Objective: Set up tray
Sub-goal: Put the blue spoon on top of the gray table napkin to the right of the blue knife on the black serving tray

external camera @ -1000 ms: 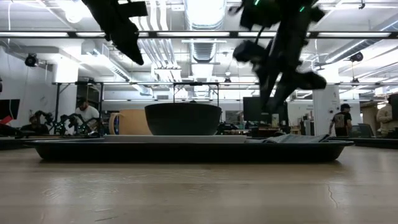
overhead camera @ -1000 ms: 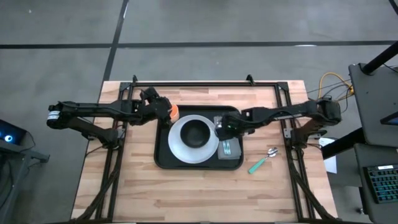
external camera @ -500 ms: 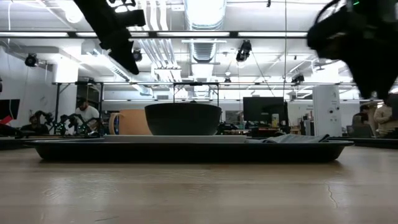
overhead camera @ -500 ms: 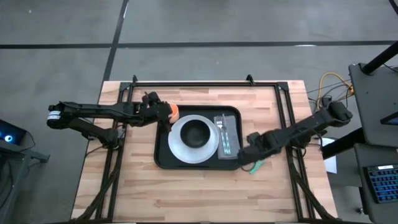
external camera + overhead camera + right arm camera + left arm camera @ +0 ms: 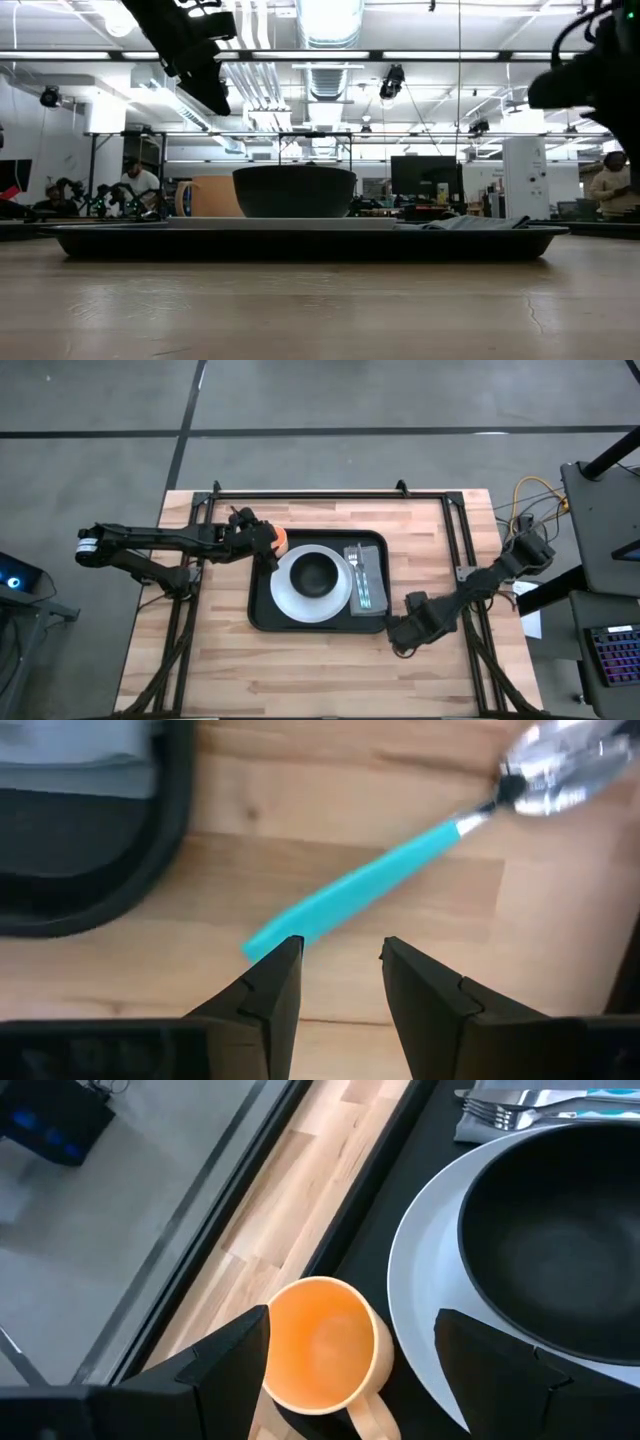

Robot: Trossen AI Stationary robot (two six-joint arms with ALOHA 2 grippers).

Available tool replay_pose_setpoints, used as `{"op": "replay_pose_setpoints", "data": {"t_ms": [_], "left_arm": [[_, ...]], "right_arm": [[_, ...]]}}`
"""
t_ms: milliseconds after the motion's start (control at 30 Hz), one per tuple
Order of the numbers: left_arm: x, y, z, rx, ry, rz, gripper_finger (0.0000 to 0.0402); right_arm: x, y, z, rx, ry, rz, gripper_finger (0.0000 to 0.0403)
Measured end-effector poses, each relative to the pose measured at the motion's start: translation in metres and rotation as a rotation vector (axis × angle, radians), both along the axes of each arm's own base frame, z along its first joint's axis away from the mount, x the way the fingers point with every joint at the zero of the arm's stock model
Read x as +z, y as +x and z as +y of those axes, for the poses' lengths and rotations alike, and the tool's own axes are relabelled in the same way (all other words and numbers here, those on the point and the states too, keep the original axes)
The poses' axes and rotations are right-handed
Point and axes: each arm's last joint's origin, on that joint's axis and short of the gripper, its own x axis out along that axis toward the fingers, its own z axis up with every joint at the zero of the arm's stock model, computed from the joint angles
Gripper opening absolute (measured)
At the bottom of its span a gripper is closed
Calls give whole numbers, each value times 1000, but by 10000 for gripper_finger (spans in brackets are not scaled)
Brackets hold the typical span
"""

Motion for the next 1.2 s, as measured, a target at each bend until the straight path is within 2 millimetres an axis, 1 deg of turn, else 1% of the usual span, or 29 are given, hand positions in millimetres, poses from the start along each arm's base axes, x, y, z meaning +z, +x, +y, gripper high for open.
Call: {"op": "replay_pose_setpoints", "data": {"t_ms": [167, 367, 533, 767, 867, 1067, 1133, 1200], "left_arm": [[0, 0, 0, 0, 0, 0, 262], [-1, -1, 0, 0, 0, 8, 262], [-1, -1, 0, -8, 6, 18, 262], [-1, -1, 0, -12, 9, 21, 262], [-1, -1, 0, -12, 9, 22, 262], [-2, -1, 0, -30, 22, 37, 262], [-2, -1, 0, -33, 23, 39, 262], [-2, -1, 0, -44, 17, 51, 262]], "right_arm": [[-14, 4, 6, -92, 9, 54, 136], [-25, 5, 9, -245, -23, 88, 151], [-26, 2, 6, -309, -81, 109, 160], [-16, -8, -2, -416, -157, 165, 168], [-17, -3, -9, -448, -151, 164, 168], [-24, 6, -24, -518, -163, 186, 160], [-28, 11, -24, -539, -143, 162, 157], [-34, 18, -23, -544, -87, 98, 154]]}}
